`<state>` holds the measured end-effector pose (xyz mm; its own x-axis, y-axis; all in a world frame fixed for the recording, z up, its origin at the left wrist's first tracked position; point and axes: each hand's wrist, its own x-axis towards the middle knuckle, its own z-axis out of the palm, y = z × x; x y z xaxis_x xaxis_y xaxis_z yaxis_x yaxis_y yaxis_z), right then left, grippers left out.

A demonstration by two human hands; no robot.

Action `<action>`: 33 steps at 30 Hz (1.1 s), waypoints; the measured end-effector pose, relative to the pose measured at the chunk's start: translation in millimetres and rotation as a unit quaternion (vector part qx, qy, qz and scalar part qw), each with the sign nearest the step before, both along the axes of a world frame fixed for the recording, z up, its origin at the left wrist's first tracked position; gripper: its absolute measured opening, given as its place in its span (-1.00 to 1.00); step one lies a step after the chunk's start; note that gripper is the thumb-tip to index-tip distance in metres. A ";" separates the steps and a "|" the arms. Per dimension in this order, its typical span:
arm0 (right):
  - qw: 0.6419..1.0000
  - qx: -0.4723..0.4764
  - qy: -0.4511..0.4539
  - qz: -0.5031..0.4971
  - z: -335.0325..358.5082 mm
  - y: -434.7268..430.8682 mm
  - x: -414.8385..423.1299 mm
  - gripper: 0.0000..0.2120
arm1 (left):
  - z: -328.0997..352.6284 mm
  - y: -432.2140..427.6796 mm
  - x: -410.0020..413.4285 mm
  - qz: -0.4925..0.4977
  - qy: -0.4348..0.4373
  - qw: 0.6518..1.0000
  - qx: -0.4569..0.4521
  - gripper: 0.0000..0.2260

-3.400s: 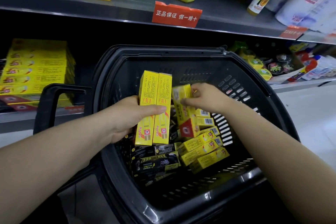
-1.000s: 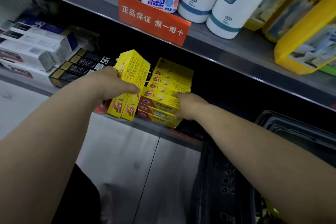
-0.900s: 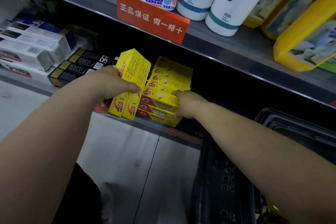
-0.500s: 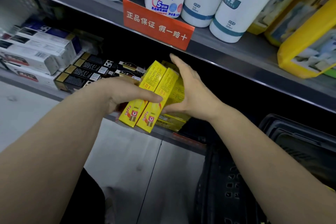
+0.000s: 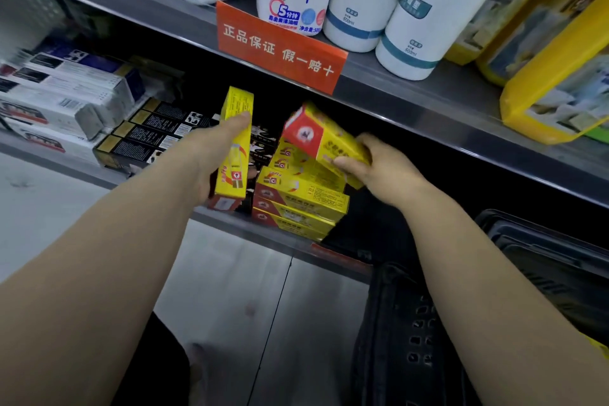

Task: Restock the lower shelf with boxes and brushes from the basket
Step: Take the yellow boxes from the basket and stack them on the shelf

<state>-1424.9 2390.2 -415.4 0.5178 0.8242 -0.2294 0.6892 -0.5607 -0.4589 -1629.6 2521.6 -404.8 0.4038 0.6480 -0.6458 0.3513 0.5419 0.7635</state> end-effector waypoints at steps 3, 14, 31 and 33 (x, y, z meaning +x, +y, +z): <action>0.994 -0.081 -0.076 -0.017 -10.5 6.9 5.1 -0.48 | -9.0 -10.3 6.6 -0.032 0.008 0.999 -0.026 -0.26; 0.979 -0.183 0.023 0.087 -25.9 12.2 -12.6 -0.22 | -25.1 -21.8 21.7 -0.053 0.007 0.997 -0.046 -0.30; 0.968 0.122 -0.057 0.214 5.4 15.0 -45.8 -0.19 | -5.5 -28.0 18.3 -0.136 0.033 0.990 0.014 -0.13; 0.966 0.137 -0.043 0.214 8.0 13.8 -42.6 -0.44 | -3.1 -25.1 18.3 -0.156 0.044 0.985 0.061 -0.34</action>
<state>-1467.4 2403.9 -407.4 0.1227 0.9908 0.0569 0.8734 -0.0806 -0.4803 -1611.3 2496.5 -407.9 0.5419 0.5754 -0.6126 0.5537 0.3039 0.7753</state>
